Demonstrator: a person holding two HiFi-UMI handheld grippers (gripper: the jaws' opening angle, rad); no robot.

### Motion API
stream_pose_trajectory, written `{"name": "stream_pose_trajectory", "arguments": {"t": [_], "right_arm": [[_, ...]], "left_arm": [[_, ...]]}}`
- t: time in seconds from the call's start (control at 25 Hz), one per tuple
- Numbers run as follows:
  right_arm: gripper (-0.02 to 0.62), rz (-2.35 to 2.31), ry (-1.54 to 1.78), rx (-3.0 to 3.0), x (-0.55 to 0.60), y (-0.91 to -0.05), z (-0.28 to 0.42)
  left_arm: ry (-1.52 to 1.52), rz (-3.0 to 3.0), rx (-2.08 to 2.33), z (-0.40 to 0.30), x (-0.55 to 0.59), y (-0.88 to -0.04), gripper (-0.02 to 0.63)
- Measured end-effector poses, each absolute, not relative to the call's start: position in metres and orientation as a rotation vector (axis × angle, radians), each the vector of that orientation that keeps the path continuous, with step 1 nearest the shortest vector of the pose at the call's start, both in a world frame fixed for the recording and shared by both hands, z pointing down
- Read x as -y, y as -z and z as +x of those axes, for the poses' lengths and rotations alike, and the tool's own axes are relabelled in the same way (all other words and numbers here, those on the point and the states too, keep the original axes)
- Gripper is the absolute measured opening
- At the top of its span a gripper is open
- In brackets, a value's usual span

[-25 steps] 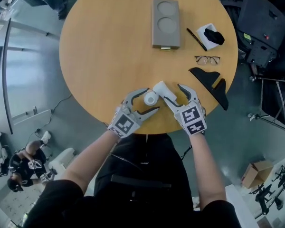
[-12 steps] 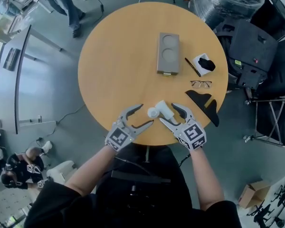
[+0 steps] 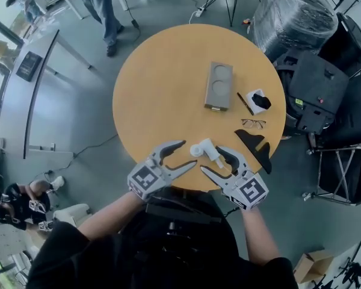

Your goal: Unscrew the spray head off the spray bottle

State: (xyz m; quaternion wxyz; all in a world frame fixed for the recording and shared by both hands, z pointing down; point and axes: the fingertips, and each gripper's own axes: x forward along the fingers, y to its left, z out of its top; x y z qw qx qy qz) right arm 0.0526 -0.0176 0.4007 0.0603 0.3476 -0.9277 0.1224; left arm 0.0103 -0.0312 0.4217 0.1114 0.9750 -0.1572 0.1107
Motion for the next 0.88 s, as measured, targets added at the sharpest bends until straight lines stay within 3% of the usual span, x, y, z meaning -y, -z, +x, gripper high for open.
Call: {"name": "stream_pose_trajectory", "arguments": {"t": [0.12, 0.2, 0.32, 0.52, 0.6, 0.76, 0.88], "right_arm": [[0.295, 1.013, -0.312, 2.852, 0.008, -0.369, 0.042], [0.284, 0.987, -0.294, 2.873, 0.001, -0.354, 0.037], [0.282, 0.993, -0.258, 2.903, -0.004, -0.336, 0.035], [0.235, 1.013, -0.213, 2.913, -0.009, -0.318, 0.033], [0.184, 1.027, -0.202, 2.932, -0.011, -0.309, 0.034], [0.018, 1.042, -0.175, 2.964, -0.022, -0.293, 0.033], [0.014, 1.022, -0.201, 2.992, -0.027, -0.285, 0.028]], "left_arm": [[-0.279, 2.883, 0.436, 0.01, 0.021, -0.389, 0.302], [-0.28, 2.901, 0.418, 0.009, 0.014, -0.374, 0.245], [-0.291, 2.934, 0.399, 0.006, 0.005, -0.36, 0.233], [-0.21, 2.93, 0.398, 0.002, -0.004, -0.33, 0.14], [-0.2, 2.944, 0.402, 0.002, -0.006, -0.324, 0.108], [-0.193, 2.964, 0.393, 0.004, -0.015, -0.315, 0.02], [-0.197, 2.97, 0.385, 0.003, -0.018, -0.309, 0.003]]}}
